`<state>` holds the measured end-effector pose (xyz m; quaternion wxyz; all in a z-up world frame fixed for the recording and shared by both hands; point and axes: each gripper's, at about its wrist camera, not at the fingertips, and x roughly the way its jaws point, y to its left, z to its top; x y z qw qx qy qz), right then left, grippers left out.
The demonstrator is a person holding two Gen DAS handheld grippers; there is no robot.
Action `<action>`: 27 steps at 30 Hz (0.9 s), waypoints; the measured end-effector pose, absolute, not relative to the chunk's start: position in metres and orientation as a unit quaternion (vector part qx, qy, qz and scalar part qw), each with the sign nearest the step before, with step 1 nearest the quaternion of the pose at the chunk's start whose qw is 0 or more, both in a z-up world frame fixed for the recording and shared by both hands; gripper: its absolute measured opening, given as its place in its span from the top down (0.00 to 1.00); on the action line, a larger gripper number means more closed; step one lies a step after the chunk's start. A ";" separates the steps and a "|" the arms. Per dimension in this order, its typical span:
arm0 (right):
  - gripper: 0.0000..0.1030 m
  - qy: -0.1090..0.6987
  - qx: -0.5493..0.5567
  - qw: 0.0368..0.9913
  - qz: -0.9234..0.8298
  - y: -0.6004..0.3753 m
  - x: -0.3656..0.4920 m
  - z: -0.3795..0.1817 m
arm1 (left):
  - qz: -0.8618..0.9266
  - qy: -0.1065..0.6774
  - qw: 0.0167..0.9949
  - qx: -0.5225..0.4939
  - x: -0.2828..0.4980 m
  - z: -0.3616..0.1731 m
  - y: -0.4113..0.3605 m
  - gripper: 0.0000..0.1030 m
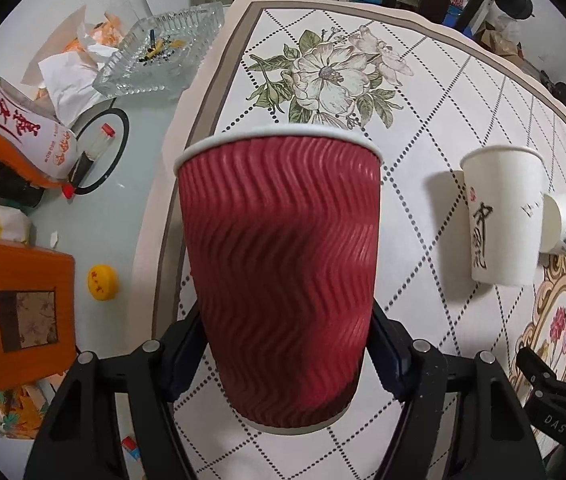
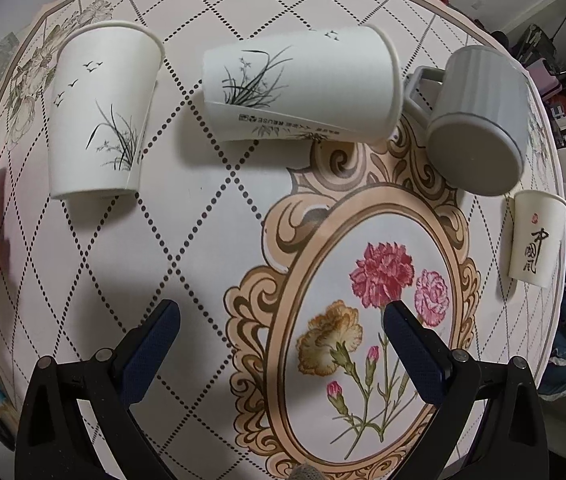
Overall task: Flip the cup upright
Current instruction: 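Lift the red cup with the left gripper and carry it toward the flower oval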
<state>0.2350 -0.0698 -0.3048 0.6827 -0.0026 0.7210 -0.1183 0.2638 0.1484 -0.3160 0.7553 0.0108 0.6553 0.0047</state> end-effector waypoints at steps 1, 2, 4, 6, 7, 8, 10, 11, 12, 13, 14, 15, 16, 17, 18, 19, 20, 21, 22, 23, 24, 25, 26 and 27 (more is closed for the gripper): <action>0.00 0.720 -0.003 0.684 -0.119 -0.070 0.230 -0.303 | 0.004 0.654 0.757 0.012 0.258 -0.313 0.146 0.33; 0.00 0.719 -0.003 0.684 -0.121 -0.071 0.227 -0.299 | 0.002 0.651 0.759 0.014 0.252 -0.308 0.146 0.33; 0.00 0.716 -0.003 0.687 -0.122 -0.073 0.218 -0.296 | -0.001 0.646 0.763 0.015 0.242 -0.301 0.141 0.33; 0.00 0.710 -0.006 0.693 -0.123 -0.073 0.210 -0.288 | -0.005 0.642 0.766 0.018 0.232 -0.294 0.135 0.33; 0.00 0.707 -0.008 0.696 -0.124 -0.073 0.202 -0.287 | -0.008 0.640 0.768 0.022 0.225 -0.289 0.131 0.33; 0.00 0.704 -0.010 0.699 -0.125 -0.076 0.195 -0.283 | -0.010 0.638 0.770 0.023 0.221 -0.286 0.128 0.33; 0.00 0.702 -0.009 0.701 -0.126 -0.081 0.185 -0.276 | -0.016 0.634 0.773 0.026 0.207 -0.277 0.121 0.33; 0.00 0.702 -0.008 0.701 -0.127 -0.083 0.182 -0.271 | -0.018 0.633 0.774 0.027 0.200 -0.273 0.116 0.33; 0.00 0.700 -0.007 0.702 -0.129 -0.088 0.174 -0.267 | -0.019 0.632 0.774 0.029 0.202 -0.273 0.113 0.33; 0.00 0.699 -0.006 0.703 -0.132 -0.092 0.166 -0.265 | -0.021 0.632 0.774 0.030 0.201 -0.271 0.108 0.33; 0.00 0.699 -0.004 0.703 -0.134 -0.096 0.161 -0.263 | -0.025 0.631 0.775 0.032 0.188 -0.265 0.101 0.33; 0.00 0.699 -0.002 0.702 -0.137 -0.102 0.153 -0.261 | -0.026 0.631 0.774 0.032 0.185 -0.263 0.094 0.33; 0.00 0.699 0.001 0.701 -0.139 -0.110 0.144 -0.259 | -0.028 0.632 0.774 0.032 0.185 -0.263 0.089 0.33; 0.00 0.700 0.004 0.700 -0.140 -0.115 0.141 -0.258 | -0.032 0.632 0.773 0.033 0.173 -0.258 0.080 0.33; 0.00 0.701 0.007 0.699 -0.142 -0.123 0.138 -0.259 | -0.035 0.633 0.773 0.034 0.165 -0.255 0.071 0.33; 0.00 0.702 0.011 0.697 -0.145 -0.133 0.129 -0.256 | -0.038 0.634 0.772 0.035 0.157 -0.253 0.062 0.33; 0.00 0.703 0.014 0.696 -0.147 -0.142 0.123 -0.256 | -0.040 0.636 0.770 0.034 0.152 -0.252 0.056 0.33; 0.00 0.704 0.018 0.693 -0.151 -0.152 0.114 -0.254 | -0.044 0.639 0.767 0.031 0.143 -0.250 0.045 0.33; 0.00 0.705 0.021 0.691 -0.155 -0.160 0.106 -0.252 | -0.047 0.641 0.766 0.029 0.137 -0.251 0.040 0.33; 0.00 0.705 0.023 0.690 -0.160 -0.168 0.100 -0.252 | -0.051 0.644 0.763 0.026 0.129 -0.250 0.027 0.33; 0.00 0.706 0.026 0.689 -0.165 -0.181 0.091 -0.251 | -0.055 0.647 0.760 0.025 0.124 -0.250 0.018 0.33; 0.00 0.706 0.029 0.687 -0.169 -0.189 0.086 -0.250 | -0.060 0.649 0.758 0.024 0.118 -0.251 0.006 0.33; 0.00 0.707 0.033 0.685 -0.174 -0.201 0.078 -0.251 | -0.066 0.653 0.754 0.025 0.111 -0.253 -0.010 0.33; 0.00 0.708 0.037 0.683 -0.179 -0.210 0.071 -0.251 | -0.070 0.656 0.751 0.025 0.108 -0.255 -0.022 0.33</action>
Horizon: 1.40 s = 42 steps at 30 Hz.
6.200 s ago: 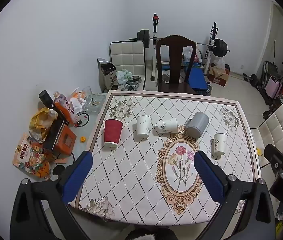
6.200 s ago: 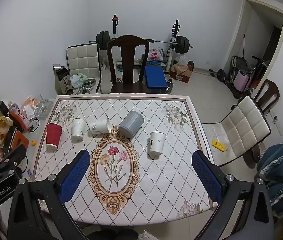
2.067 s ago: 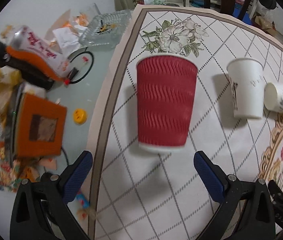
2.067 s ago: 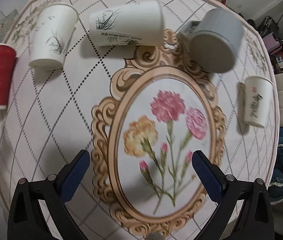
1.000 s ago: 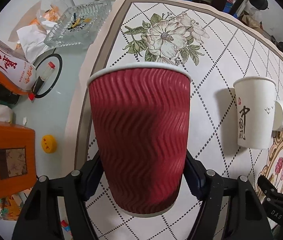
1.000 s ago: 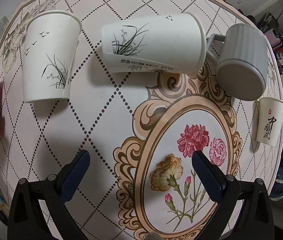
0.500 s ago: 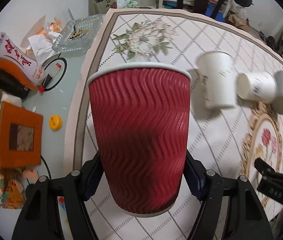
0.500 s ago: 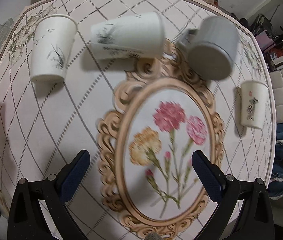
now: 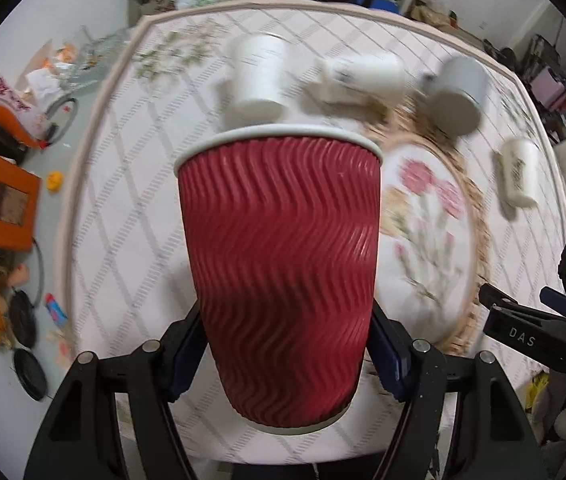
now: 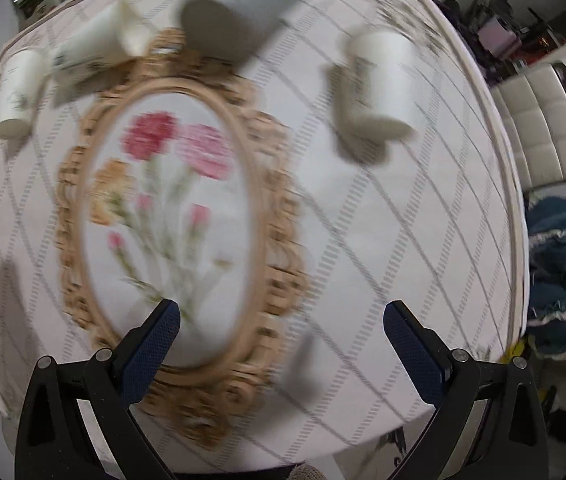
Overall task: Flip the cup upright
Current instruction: 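Lift the red cup with the left gripper and carry it toward the flower oval, then bring the red cup to the right gripper while the left gripper releases it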
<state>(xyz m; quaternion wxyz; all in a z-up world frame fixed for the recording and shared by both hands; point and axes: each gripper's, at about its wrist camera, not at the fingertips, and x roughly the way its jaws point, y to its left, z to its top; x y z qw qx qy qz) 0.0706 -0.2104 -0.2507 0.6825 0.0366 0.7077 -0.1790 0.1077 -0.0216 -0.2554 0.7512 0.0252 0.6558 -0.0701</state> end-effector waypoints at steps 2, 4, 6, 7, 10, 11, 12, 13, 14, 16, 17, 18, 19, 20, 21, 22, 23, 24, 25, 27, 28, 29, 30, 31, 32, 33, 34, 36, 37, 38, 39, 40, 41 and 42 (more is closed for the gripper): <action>0.00 0.711 0.041 0.676 -0.187 -0.232 0.057 -0.253 | -0.076 0.661 0.746 0.026 0.101 -0.260 -0.044 0.33; 0.00 0.714 0.045 0.671 -0.195 -0.251 0.046 -0.257 | -0.081 0.666 0.741 0.029 0.095 -0.268 -0.062 0.33; 0.00 0.716 0.053 0.665 -0.204 -0.271 0.036 -0.261 | -0.083 0.672 0.735 0.033 0.093 -0.280 -0.082 0.33; 0.00 0.717 0.057 0.663 -0.208 -0.280 0.031 -0.263 | -0.083 0.673 0.734 0.034 0.093 -0.284 -0.085 0.33; 0.00 0.718 0.060 0.659 -0.215 -0.298 0.024 -0.266 | -0.081 0.682 0.726 0.034 0.089 -0.300 -0.101 0.33; 0.00 0.719 0.059 0.658 -0.216 -0.303 0.021 -0.268 | -0.079 0.684 0.724 0.037 0.088 -0.305 -0.106 0.33; 0.00 0.720 0.060 0.656 -0.216 -0.307 0.024 -0.272 | -0.079 0.686 0.722 0.040 0.088 -0.310 -0.110 0.33; 0.00 0.721 0.061 0.655 -0.217 -0.312 0.022 -0.274 | -0.078 0.687 0.721 0.042 0.087 -0.312 -0.112 0.32; 0.00 0.722 0.062 0.654 -0.216 -0.322 0.025 -0.281 | -0.077 0.689 0.720 0.044 0.087 -0.316 -0.115 0.32; 0.00 0.723 0.064 0.653 -0.216 -0.328 0.023 -0.283 | -0.077 0.694 0.715 0.045 0.086 -0.323 -0.120 0.32; 0.00 0.722 0.064 0.654 -0.217 -0.332 0.021 -0.284 | -0.078 0.695 0.713 0.046 0.086 -0.325 -0.122 0.31; 0.00 0.722 0.064 0.654 -0.217 -0.335 0.020 -0.285 | -0.079 0.697 0.711 0.049 0.086 -0.328 -0.124 0.31; 0.00 0.722 0.065 0.653 -0.217 -0.337 0.020 -0.286 | -0.077 0.697 0.711 0.051 0.086 -0.329 -0.125 0.31; 0.00 0.723 0.065 0.653 -0.217 -0.340 0.019 -0.287 | -0.077 0.696 0.712 0.054 0.085 -0.331 -0.128 0.31; 0.00 0.723 0.065 0.653 -0.216 -0.342 0.019 -0.288 | -0.079 0.696 0.712 0.056 0.085 -0.332 -0.129 0.31; 0.00 0.723 0.064 0.653 -0.216 -0.344 0.018 -0.289 | -0.079 0.697 0.711 0.055 0.086 -0.334 -0.131 0.29; 0.00 0.722 0.064 0.654 -0.215 -0.350 0.017 -0.291 | -0.079 0.697 0.711 0.054 0.086 -0.335 -0.132 0.25; 0.00 0.722 0.063 0.655 -0.216 -0.352 0.017 -0.292 | -0.079 0.697 0.711 0.055 0.087 -0.336 -0.133 0.20; 0.00 0.721 0.063 0.656 -0.216 -0.352 0.017 -0.292 | -0.078 0.696 0.711 0.056 0.087 -0.337 -0.134 0.09; 0.00 0.719 0.063 0.657 -0.218 -0.353 0.017 -0.291 | -0.080 0.697 0.711 0.056 0.088 -0.337 -0.137 0.01; 0.00 0.718 0.063 0.658 -0.218 -0.354 0.018 -0.291 | -0.080 0.697 0.711 0.056 0.088 -0.337 -0.137 0.01; 0.00 0.718 0.063 0.658 -0.219 -0.358 0.018 -0.291 | -0.080 0.696 0.711 0.056 0.089 -0.337 -0.138 0.01; 0.00 0.717 0.064 0.658 -0.220 -0.359 0.019 -0.291 | -0.079 0.696 0.711 0.055 0.089 -0.338 -0.139 0.01; 0.00 0.717 0.064 0.659 -0.220 -0.362 0.020 -0.290 | -0.079 0.697 0.711 0.054 0.090 -0.338 -0.140 0.01; 0.00 0.716 0.064 0.659 -0.220 -0.363 0.020 -0.291 | -0.079 0.697 0.711 0.052 0.091 -0.338 -0.139 0.01; 0.00 0.715 0.065 0.660 -0.221 -0.365 0.020 -0.291 | -0.078 0.696 0.712 0.053 0.092 -0.338 -0.137 0.01; 0.00 0.715 0.065 0.660 -0.221 -0.368 0.021 -0.291 | -0.077 0.695 0.712 0.053 0.092 -0.337 -0.138 0.01; 0.00 0.713 0.066 0.661 -0.222 -0.368 0.023 -0.289 | -0.076 0.695 0.713 0.053 0.096 -0.335 -0.139 0.01; 0.00 0.713 0.066 0.662 -0.223 -0.370 0.023 -0.289 | -0.076 0.694 0.714 0.053 0.097 -0.333 -0.137 0.01; 0.00 0.712 0.067 0.662 -0.223 -0.372 0.023 -0.288 | -0.074 0.693 0.715 0.052 0.098 -0.331 -0.137 0.01; 0.00 0.712 0.067 0.663 -0.223 -0.372 0.023 -0.289 | -0.074 0.693 0.716 0.052 0.095 -0.327 -0.135 0.01; 0.00 0.711 0.068 0.663 -0.224 -0.374 0.023 -0.288 | -0.072 0.692 0.717 0.051 0.096 -0.324 -0.135 0.01; 0.00 0.711 0.070 0.663 -0.224 -0.375 0.024 -0.288 | -0.074 0.692 0.717 0.048 0.100 -0.317 -0.131 0.01; 0.00 0.710 0.071 0.663 -0.224 -0.374 0.024 -0.286 | -0.075 0.690 0.718 0.045 0.102 -0.312 -0.130 0.01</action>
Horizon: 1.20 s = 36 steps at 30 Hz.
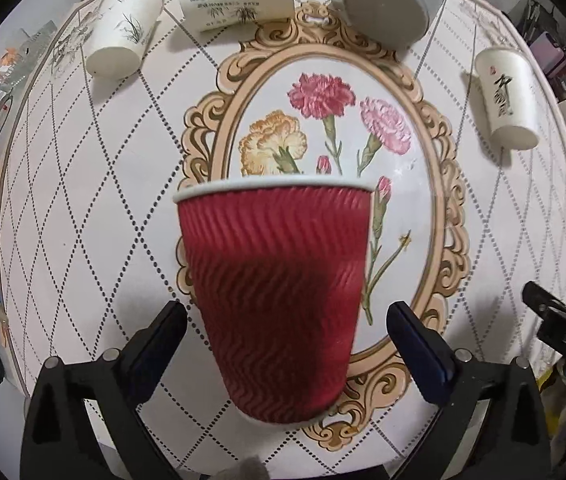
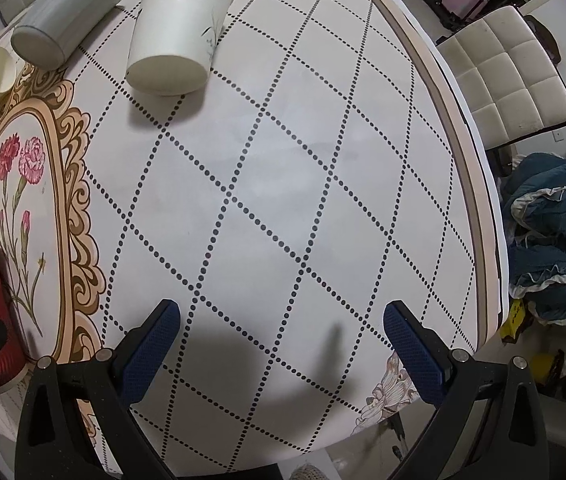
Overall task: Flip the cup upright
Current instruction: 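Bring the red cup to the right gripper while the left gripper releases it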
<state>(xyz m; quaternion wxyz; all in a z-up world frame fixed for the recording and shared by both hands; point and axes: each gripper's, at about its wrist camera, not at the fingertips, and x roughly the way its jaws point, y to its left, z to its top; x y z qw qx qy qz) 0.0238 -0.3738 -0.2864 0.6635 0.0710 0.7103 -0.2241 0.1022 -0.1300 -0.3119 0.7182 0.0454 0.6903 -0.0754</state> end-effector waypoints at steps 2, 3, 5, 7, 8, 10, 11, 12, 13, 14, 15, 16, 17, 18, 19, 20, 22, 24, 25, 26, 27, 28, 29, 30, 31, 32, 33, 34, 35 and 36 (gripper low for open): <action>0.00 0.708 0.073 0.665 -0.225 -0.375 0.025 -0.284 | -0.078 0.681 0.727 0.046 0.104 -0.296 -0.127 0.01; 0.00 0.707 0.074 0.666 -0.226 -0.375 0.025 -0.283 | -0.079 0.675 0.732 0.047 0.106 -0.288 -0.125 0.01; 0.00 0.706 0.078 0.667 -0.225 -0.374 0.025 -0.282 | -0.081 0.661 0.745 0.053 0.108 -0.269 -0.121 0.01; 0.00 0.704 0.083 0.670 -0.222 -0.374 0.027 -0.278 | -0.074 0.643 0.760 0.062 0.108 -0.250 -0.111 0.01; 0.00 0.703 0.086 0.671 -0.219 -0.371 0.028 -0.275 | -0.067 0.634 0.768 0.066 0.107 -0.242 -0.104 0.01; 0.00 0.700 0.090 0.676 -0.212 -0.365 0.032 -0.269 | -0.050 0.622 0.778 0.069 0.107 -0.233 -0.090 0.01; 0.00 0.699 0.090 0.678 -0.208 -0.361 0.033 -0.266 | -0.037 0.616 0.784 0.066 0.107 -0.225 -0.076 0.01; 0.00 0.698 0.090 0.680 -0.203 -0.355 0.035 -0.263 | -0.026 0.613 0.787 0.064 0.105 -0.219 -0.065 0.01; 0.00 0.697 0.092 0.684 -0.195 -0.348 0.037 -0.258 | -0.014 0.610 0.790 0.063 0.102 -0.216 -0.055 0.01; 0.00 0.696 0.094 0.686 -0.189 -0.342 0.039 -0.254 | -0.003 0.608 0.792 0.063 0.101 -0.216 -0.044 0.01; 0.00 0.695 0.094 0.690 -0.181 -0.334 0.042 -0.250 | 0.006 0.607 0.792 0.064 0.098 -0.214 -0.034 0.01; 0.00 0.694 0.093 0.693 -0.172 -0.324 0.045 -0.245 | 0.014 0.608 0.791 0.065 0.098 -0.216 -0.022 0.01; 0.00 0.694 0.091 0.696 -0.162 -0.314 0.048 -0.241 | 0.021 0.611 0.789 0.065 0.094 -0.221 -0.011 0.01; 0.00 0.694 0.090 0.698 -0.151 -0.303 0.051 -0.237 | 0.025 0.614 0.786 0.065 0.090 -0.227 -0.004 0.01; 0.00 0.695 0.089 0.700 -0.140 -0.291 0.055 -0.234 | 0.030 0.620 0.782 0.063 0.090 -0.234 0.006 0.01; 0.00 0.695 0.087 0.702 -0.129 -0.279 0.057 -0.230 | 0.036 0.627 0.776 0.060 0.090 -0.241 0.014 0.01; 0.00 0.698 0.082 0.703 -0.107 -0.251 0.066 -0.224 | 0.042 0.634 0.770 0.054 0.089 -0.253 0.028 0.01; 0.00 0.705 0.081 0.700 -0.085 -0.224 0.076 -0.223 | 0.046 0.639 0.766 0.051 0.089 -0.263 0.037 0.01; 0.00 0.709 0.083 0.696 -0.076 -0.210 0.079 -0.224 | 0.046 0.641 0.764 0.048 0.088 -0.269 0.040 0.01; 0.00 0.713 0.083 0.693 -0.071 -0.200 0.080 -0.227 | 0.043 0.644 0.762 0.046 0.089 -0.274 0.042 0.01; 0.00 0.718 0.084 0.688 -0.066 -0.191 0.085 -0.231 | 0.041 0.648 0.759 0.046 0.089 -0.279 0.044 0.01; 0.00 0.722 0.086 0.684 -0.063 -0.182 0.088 -0.234 | 0.038 0.651 0.757 0.044 0.089 -0.285 0.046 0.01; 0.00 0.726 0.087 0.680 -0.062 -0.176 0.090 -0.238 | 0.035 0.654 0.754 0.042 0.091 -0.288 0.047 0.00; 0.01 0.729 0.087 0.676 -0.061 -0.171 0.091 -0.241 | 0.030 0.658 0.752 0.040 0.092 -0.294 0.048 0.00; 0.01 0.735 0.089 0.670 -0.061 -0.166 0.094 -0.246 | 0.028 0.659 0.750 0.039 0.093 -0.297 0.048 0.00; 0.02 0.738 0.090 0.666 -0.060 -0.163 0.096 -0.250 | 0.026 0.662 0.748 0.038 0.094 -0.301 0.049 0.00; 0.02 0.743 0.092 0.660 -0.060 -0.159 0.098 -0.256 | 0.023 0.664 0.747 0.036 0.094 -0.305 0.051 0.00; 0.05 0.748 0.094 0.654 -0.058 -0.156 0.101 -0.262 | 0.022 0.665 0.745 0.034 0.095 -0.307 0.052 0.00; 0.07 0.753 0.095 0.649 -0.058 -0.155 0.104 -0.268 | 0.021 0.667 0.744 0.032 0.095 -0.308 0.052 0.00; 0.09 0.758 0.097 0.643 -0.057 -0.153 0.106 -0.274 | 0.020 0.668 0.743 0.030 0.096 -0.310 0.053 0.00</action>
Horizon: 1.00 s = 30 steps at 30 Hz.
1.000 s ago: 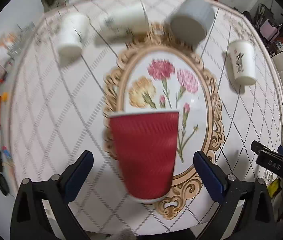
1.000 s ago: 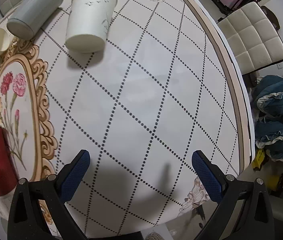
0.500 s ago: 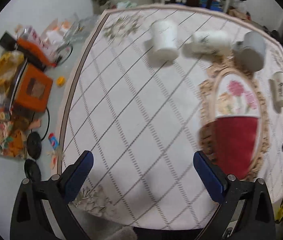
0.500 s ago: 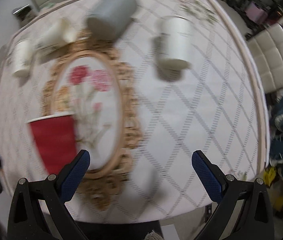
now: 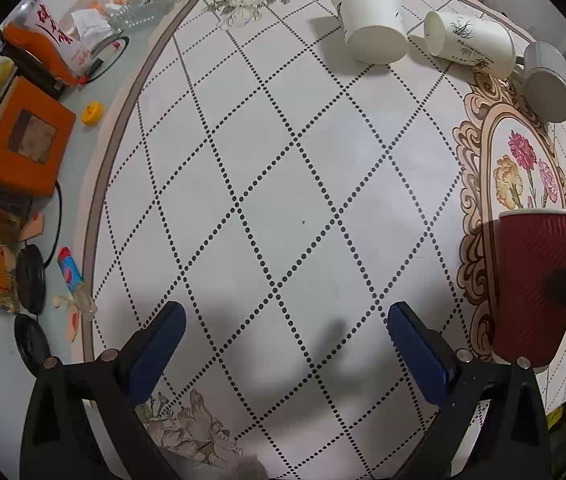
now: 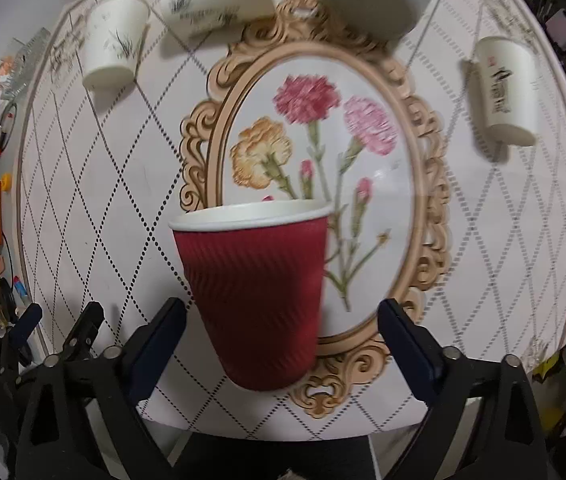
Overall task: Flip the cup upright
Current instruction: 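Bring the red cup to the right gripper while the left gripper releases it, then rotate the held red cup with the right gripper so its opening faces up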
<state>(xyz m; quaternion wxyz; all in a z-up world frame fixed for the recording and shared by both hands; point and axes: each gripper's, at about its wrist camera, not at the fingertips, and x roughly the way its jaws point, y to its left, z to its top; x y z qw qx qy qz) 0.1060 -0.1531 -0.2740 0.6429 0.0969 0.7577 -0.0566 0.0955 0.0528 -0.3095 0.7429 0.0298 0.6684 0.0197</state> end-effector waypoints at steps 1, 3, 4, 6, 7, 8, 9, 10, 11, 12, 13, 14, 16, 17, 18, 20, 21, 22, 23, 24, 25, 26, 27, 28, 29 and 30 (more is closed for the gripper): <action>0.13 0.763 0.099 0.636 -0.055 -0.151 0.108 -0.280 | 0.019 0.670 0.742 0.029 0.095 -0.310 0.054 0.00; 0.18 0.770 0.103 0.628 -0.053 -0.148 0.110 -0.289 | 0.018 0.673 0.739 0.031 0.096 -0.313 0.054 0.00; 0.23 0.772 0.109 0.624 -0.052 -0.147 0.110 -0.292 | 0.017 0.674 0.738 0.034 0.095 -0.313 0.053 0.00; 0.24 0.771 0.109 0.625 -0.053 -0.146 0.111 -0.295 | 0.016 0.674 0.738 0.040 0.095 -0.315 0.053 0.00; 0.24 0.769 0.108 0.628 -0.053 -0.145 0.111 -0.294 | 0.014 0.674 0.738 0.041 0.096 -0.315 0.053 0.00; 0.24 0.768 0.107 0.629 -0.052 -0.144 0.110 -0.294 | 0.013 0.674 0.738 0.042 0.096 -0.316 0.051 0.00; 0.24 0.767 0.108 0.630 -0.051 -0.144 0.110 -0.294 | 0.011 0.675 0.736 0.042 0.096 -0.316 0.050 0.00; 0.25 0.766 0.111 0.632 -0.050 -0.145 0.110 -0.294 | 0.010 0.677 0.735 0.042 0.095 -0.317 0.048 0.00; 0.25 0.764 0.115 0.633 -0.049 -0.145 0.110 -0.294 | 0.008 0.678 0.734 0.040 0.095 -0.317 0.047 0.00; 0.25 0.762 0.119 0.635 -0.049 -0.146 0.109 -0.294 | 0.007 0.679 0.733 0.039 0.097 -0.318 0.046 0.00; 0.25 0.759 0.123 0.638 -0.049 -0.146 0.109 -0.294 | 0.006 0.682 0.731 0.036 0.097 -0.318 0.045 0.00; 0.25 0.756 0.126 0.641 -0.051 -0.151 0.109 -0.291 | 0.004 0.685 0.728 0.033 0.097 -0.318 0.044 0.00; 0.25 0.744 0.139 0.651 -0.054 -0.159 0.109 -0.284 | 0.002 0.696 0.718 0.022 0.098 -0.320 0.042 0.00; 0.25 0.738 0.145 0.657 -0.054 -0.164 0.106 -0.277 | 0.002 0.701 0.713 0.016 0.099 -0.321 0.042 0.00; 0.25 0.729 0.148 0.666 -0.056 -0.167 0.106 -0.273 | 0.001 0.707 0.707 0.007 0.100 -0.322 0.041 0.00; 0.25 0.711 0.156 0.683 -0.058 -0.173 0.108 -0.266 | 0.002 0.713 0.702 -0.002 0.105 -0.326 0.039 0.00; 0.25 0.701 0.161 0.693 -0.059 -0.176 0.110 -0.263 | 0.002 0.713 0.701 -0.003 0.108 -0.326 0.038 0.00; 0.25 0.690 0.165 0.702 -0.059 -0.179 0.111 -0.259 | 0.002 0.713 0.701 -0.003 0.110 -0.326 0.037 0.00; 0.25 0.674 0.169 0.716 -0.060 -0.182 0.113 -0.254 | 0.003 0.713 0.701 0.000 0.114 -0.326 0.035 0.00; 0.25 0.662 0.170 0.727 -0.062 -0.184 0.117 -0.252 | 0.003 0.711 0.703 0.003 0.118 -0.326 0.032 0.00; 0.25 0.648 0.170 0.740 -0.063 -0.186 0.120 -0.249 | 0.004 0.710 0.704 0.004 0.122 -0.326 0.031 0.00; 0.25 0.637 0.169 0.750 -0.064 -0.186 0.124 -0.247 | 0.004 0.707 0.707 0.006 0.126 -0.325 0.029 0.00; 0.25 0.621 0.167 0.763 -0.067 -0.188 0.128 -0.244 | 0.006 0.704 0.710 0.009 0.130 -0.325 0.026 0.00; 0.25 0.607 0.166 0.774 -0.069 -0.189 0.131 -0.241 | 0.007 0.702 0.712 0.011 0.134 -0.325 0.024 0.00; 0.25 0.595 0.165 0.784 -0.072 -0.187 0.135 -0.240 | 0.008 0.700 0.714 0.015 0.138 -0.325 0.021 0.00; 0.25 0.582 0.162 0.794 -0.075 -0.186 0.139 -0.239 | 0.010 0.698 0.716 0.020 0.142 -0.327 0.018 0.00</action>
